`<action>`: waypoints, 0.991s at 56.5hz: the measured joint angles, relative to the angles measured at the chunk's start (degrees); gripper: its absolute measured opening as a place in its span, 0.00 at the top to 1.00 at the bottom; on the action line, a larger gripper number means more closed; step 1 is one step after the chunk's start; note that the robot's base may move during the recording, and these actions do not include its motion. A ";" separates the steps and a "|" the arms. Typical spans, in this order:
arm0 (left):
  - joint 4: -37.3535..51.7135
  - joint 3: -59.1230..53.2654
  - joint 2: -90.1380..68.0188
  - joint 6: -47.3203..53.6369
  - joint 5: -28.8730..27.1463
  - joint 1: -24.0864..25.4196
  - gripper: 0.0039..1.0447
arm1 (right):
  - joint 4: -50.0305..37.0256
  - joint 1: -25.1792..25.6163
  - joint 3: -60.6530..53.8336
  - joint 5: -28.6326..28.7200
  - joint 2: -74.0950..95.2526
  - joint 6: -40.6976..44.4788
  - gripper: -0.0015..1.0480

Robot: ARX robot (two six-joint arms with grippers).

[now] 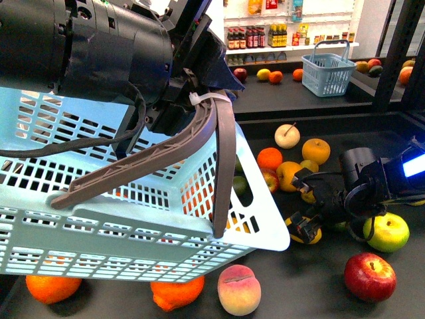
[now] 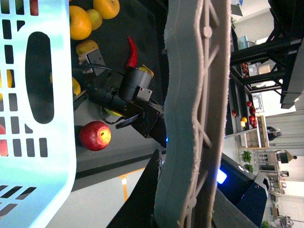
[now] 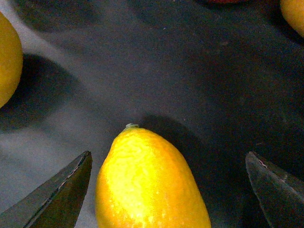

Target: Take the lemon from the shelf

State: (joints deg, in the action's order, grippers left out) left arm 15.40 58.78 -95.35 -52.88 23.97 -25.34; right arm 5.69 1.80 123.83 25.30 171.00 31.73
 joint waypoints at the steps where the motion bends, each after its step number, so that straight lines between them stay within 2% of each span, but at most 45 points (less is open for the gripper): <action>1: 0.00 0.00 -0.02 0.00 -0.02 0.00 0.91 | -0.09 -0.11 0.00 -0.07 0.09 0.00 0.07; 7: 0.00 0.00 -0.02 -0.09 0.02 0.00 0.91 | -0.63 -0.46 -0.33 0.02 0.09 -0.28 0.19; 16: 0.00 0.00 -0.02 -0.09 -0.02 0.00 0.91 | -1.31 -0.61 -2.16 -0.09 0.09 -0.20 0.41; 21: 0.00 0.00 -0.02 -0.04 0.00 0.00 0.91 | -2.38 -0.57 -2.97 -0.09 -0.04 -0.22 0.48; 34: 0.00 0.00 -0.02 -0.07 0.00 0.00 0.91 | -8.02 -0.17 -7.52 -3.13 -2.95 -1.97 0.48; 45: 0.00 0.00 -0.02 -0.07 0.02 0.00 0.91 | -21.22 1.49 -19.45 -7.98 -16.24 -8.28 0.48; 49: 0.00 0.00 -0.02 -0.07 0.00 0.00 0.91 | -25.00 2.23 -24.41 -8.15 -24.11 -12.17 0.48; 56: 0.00 0.00 -0.02 -0.07 0.00 0.00 0.91 | -26.27 2.49 -30.67 -5.79 -35.15 -18.38 0.48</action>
State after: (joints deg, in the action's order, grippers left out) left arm 15.40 58.78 -95.37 -52.95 23.97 -25.34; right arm -20.58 4.29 93.17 19.51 135.85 13.34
